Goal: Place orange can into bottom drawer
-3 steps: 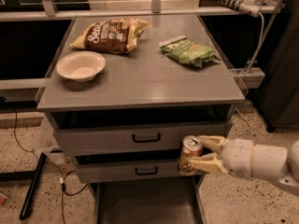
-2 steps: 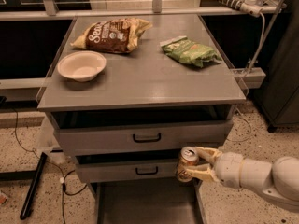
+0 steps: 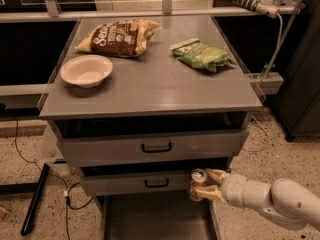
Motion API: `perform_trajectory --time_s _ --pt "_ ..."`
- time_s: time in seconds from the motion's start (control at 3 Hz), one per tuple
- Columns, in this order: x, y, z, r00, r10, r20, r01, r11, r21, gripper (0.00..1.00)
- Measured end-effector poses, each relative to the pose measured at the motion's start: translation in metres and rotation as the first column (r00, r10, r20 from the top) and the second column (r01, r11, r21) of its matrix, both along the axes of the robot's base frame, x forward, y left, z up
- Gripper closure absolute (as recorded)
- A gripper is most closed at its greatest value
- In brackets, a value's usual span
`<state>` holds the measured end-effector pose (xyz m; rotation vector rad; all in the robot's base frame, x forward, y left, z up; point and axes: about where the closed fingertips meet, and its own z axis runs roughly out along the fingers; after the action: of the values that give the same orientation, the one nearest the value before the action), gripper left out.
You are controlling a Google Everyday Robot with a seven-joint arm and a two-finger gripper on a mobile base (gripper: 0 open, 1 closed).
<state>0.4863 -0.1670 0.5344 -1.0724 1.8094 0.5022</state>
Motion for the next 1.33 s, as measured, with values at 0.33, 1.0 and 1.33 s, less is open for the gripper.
perform_trajectory --time_s 0.33,1.0,1.33 --pt "0.0 0.001 0.0 1.0 0.001 0.001 -0.001 1.0 0.0 1.0" --pt "-0.057 0.028 -0.053 0.9999 -0.011 0.013 0.01 0.997 0.081 1.0" --pt "-0.082 0.043 -0.097 0.9996 -0.018 0.024 0.015 0.993 0.117 1.0"
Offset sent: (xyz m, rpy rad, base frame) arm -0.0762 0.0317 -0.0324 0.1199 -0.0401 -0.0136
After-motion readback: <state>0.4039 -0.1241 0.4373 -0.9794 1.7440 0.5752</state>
